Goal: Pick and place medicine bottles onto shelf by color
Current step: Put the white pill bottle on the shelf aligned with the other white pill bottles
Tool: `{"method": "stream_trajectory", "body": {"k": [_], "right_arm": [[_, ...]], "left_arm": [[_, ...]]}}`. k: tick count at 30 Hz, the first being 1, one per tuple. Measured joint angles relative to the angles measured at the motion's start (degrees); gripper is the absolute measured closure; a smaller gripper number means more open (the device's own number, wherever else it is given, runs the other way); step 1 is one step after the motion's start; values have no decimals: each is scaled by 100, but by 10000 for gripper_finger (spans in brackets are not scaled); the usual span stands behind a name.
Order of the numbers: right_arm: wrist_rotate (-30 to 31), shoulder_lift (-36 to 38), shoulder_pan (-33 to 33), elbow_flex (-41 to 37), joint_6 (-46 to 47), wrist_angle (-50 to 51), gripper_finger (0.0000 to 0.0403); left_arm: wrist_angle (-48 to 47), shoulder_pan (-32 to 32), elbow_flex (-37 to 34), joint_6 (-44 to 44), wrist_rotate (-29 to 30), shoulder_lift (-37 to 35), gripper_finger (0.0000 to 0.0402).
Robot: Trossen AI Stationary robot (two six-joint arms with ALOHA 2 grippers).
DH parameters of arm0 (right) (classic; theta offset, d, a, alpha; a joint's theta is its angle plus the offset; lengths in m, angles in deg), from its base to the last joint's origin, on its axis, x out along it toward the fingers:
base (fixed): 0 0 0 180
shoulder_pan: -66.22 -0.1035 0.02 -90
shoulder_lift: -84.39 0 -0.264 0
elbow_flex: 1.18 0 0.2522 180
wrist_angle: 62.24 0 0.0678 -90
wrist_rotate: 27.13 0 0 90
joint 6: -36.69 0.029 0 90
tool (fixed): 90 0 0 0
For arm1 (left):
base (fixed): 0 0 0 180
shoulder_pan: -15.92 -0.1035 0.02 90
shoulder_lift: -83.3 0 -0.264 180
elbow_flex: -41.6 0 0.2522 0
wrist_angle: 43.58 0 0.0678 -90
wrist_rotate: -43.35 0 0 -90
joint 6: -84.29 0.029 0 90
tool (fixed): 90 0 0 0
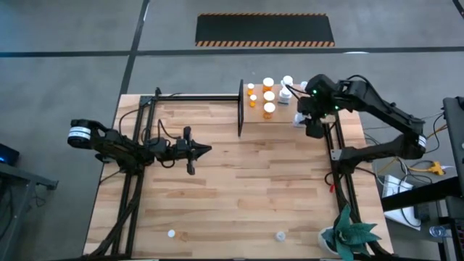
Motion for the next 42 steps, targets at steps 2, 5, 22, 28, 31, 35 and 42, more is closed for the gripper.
{"method": "stream_trajectory", "body": {"k": [2, 5, 22, 28, 31, 35, 42], "right_arm": [[0, 62, 43, -73, -14, -90, 230], [-2, 102, 95, -142, -48, -107, 230], [46, -180, 448, -179, -396, -609, 230], [-158, -584, 734, -176, -549, -944, 230], [-192, -813, 835, -176, -604, -964, 230], [-311, -983, 919, -168, -628, -1139, 230], [-384, -1063, 1069, -166, -682, -1349, 230]], "left_arm": [[1, -1, -2, 4, 0, 0, 400], [0, -2, -4, 7, 0, 0, 400], [-1, -2, -15, 52, 0, 0, 400], [-2, -2, -20, 59, 0, 0, 400], [-10, -2, -22, 57, 0, 0, 400], [-44, -2, -22, 57, 0, 0, 400], [-57, -2, -22, 57, 0, 0, 400]]}}
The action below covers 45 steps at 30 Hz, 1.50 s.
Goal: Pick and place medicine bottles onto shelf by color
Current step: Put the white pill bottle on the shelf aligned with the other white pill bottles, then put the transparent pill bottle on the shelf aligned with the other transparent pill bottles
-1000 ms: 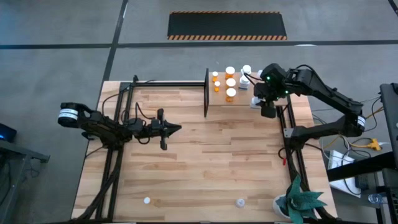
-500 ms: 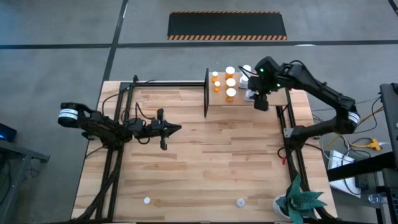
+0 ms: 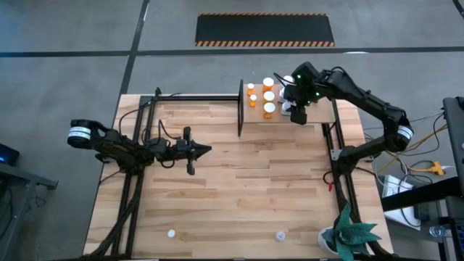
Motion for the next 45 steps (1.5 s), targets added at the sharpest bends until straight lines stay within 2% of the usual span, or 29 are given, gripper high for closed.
{"method": "stream_trajectory", "body": {"k": [3, 15, 27, 32, 45], "right_arm": [[-169, -9, 44, 0, -9, -1, 229], [-169, -26, 43, -2, -31, -158, 228], [-146, -26, 43, -4, -15, -235, 171], [93, -20, 41, -4, -15, -235, 153], [112, 156, -69, 176, -29, -204, 144]], "left_arm": [[0, 0, 0, -1, -2, 0, 400], [0, 0, 2, -3, -2, 0, 400], [0, 0, 4, -15, -4, 0, 400], [0, 0, 2, -30, -7, 0, 400], [0, 0, 7, -24, -7, 0, 400]]}}
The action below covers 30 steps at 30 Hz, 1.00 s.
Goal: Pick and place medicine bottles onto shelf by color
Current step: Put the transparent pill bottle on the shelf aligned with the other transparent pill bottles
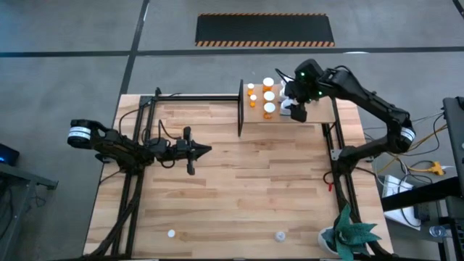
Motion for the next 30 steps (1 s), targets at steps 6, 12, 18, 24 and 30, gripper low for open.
{"method": "stream_trajectory", "body": {"k": [6, 12, 18, 24, 30], "right_arm": [[32, 253, -525, 189, 407, -6, 177], [135, 376, -2043, 65, 1395, -78, 277], [1022, 255, -4094, -456, 3204, -513, 385], [1853, -107, -6025, -887, 5978, -846, 389], [2099, -1008, -7334, -658, 8291, -772, 353]], "left_arm": [[8, 0, 31, 20, 2, 0, 400], [17, 0, 31, 22, 2, 0, 400], [23, 0, 33, 23, 2, 0, 400], [9, 0, 31, 15, 2, 0, 400], [-18, 4, 0, -31, 0, 0, 400]]}}
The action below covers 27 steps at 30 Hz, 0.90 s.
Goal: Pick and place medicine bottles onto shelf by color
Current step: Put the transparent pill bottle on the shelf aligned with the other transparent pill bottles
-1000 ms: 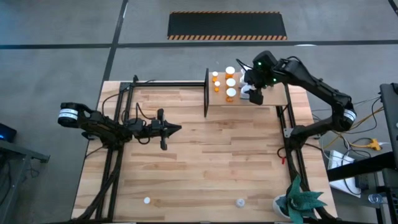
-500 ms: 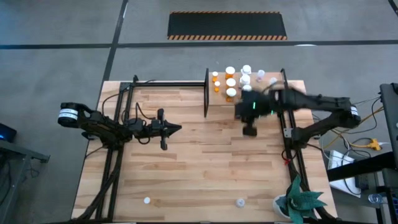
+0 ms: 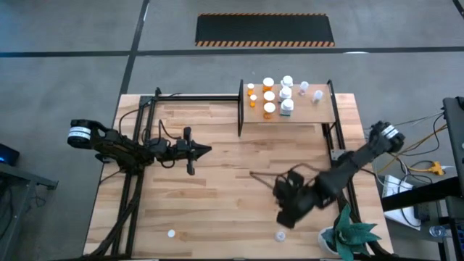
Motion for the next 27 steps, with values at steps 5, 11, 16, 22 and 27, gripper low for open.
{"method": "stream_trajectory", "body": {"k": [5, 11, 16, 22, 27], "right_arm": [[-417, -855, -568, 433, 1191, -6, 283], [-1050, -1918, -985, 1100, 1966, 39, 181], [-1075, -2641, -1158, 1835, 1991, 770, 118], [-922, -3177, -1185, 2435, 1666, 1430, 100], [-927, -3407, -1185, 2596, 1478, 1424, 137]], "left_arm": [[-13, 44, -4, -259, -17, 0, 400], [-36, 309, -11, -279, -37, 0, 400], [-25, 443, 11, -272, -37, 0, 400], [2, 479, 24, -249, -35, 0, 400], [0, 485, 24, -250, -35, 1, 400]]}}
